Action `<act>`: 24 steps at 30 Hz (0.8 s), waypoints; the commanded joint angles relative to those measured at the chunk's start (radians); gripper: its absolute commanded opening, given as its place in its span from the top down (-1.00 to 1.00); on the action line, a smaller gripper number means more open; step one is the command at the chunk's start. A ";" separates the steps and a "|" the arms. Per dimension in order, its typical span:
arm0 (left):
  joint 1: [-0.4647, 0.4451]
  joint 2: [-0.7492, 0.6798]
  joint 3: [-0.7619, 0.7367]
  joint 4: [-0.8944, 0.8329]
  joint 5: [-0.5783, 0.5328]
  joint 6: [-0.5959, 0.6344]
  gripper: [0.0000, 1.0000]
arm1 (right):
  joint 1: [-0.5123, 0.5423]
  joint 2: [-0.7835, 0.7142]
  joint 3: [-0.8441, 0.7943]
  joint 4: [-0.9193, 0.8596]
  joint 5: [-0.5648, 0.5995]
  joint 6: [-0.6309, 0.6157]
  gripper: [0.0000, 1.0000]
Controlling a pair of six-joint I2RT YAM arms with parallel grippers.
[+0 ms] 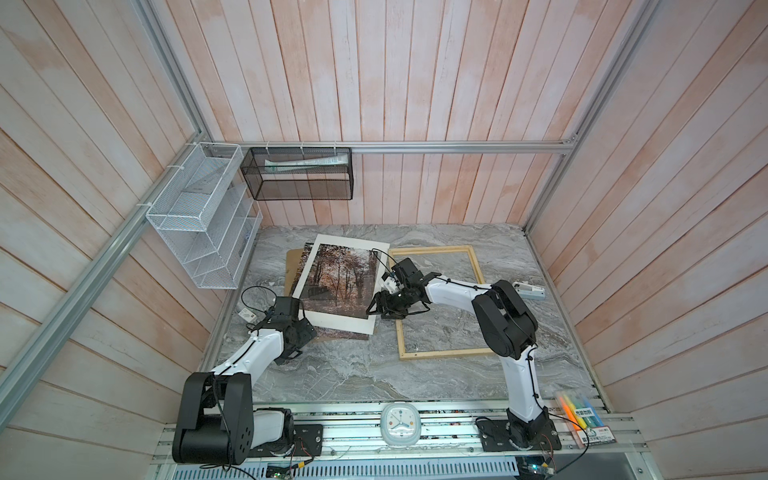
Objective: Put the photo into the frame
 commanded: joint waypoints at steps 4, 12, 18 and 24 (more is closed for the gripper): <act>-0.004 0.018 -0.023 0.022 0.038 0.019 -0.95 | 0.007 0.049 -0.013 0.005 -0.051 0.007 -0.42; -0.004 0.033 -0.035 0.044 0.061 0.024 -0.94 | -0.018 0.034 -0.062 0.124 -0.163 0.060 -0.39; -0.005 0.057 -0.044 0.071 0.083 0.028 -0.94 | -0.042 0.004 -0.127 0.266 -0.251 0.133 -0.33; -0.007 0.075 -0.040 0.080 0.093 0.033 -0.94 | -0.054 -0.031 -0.162 0.358 -0.296 0.181 -0.30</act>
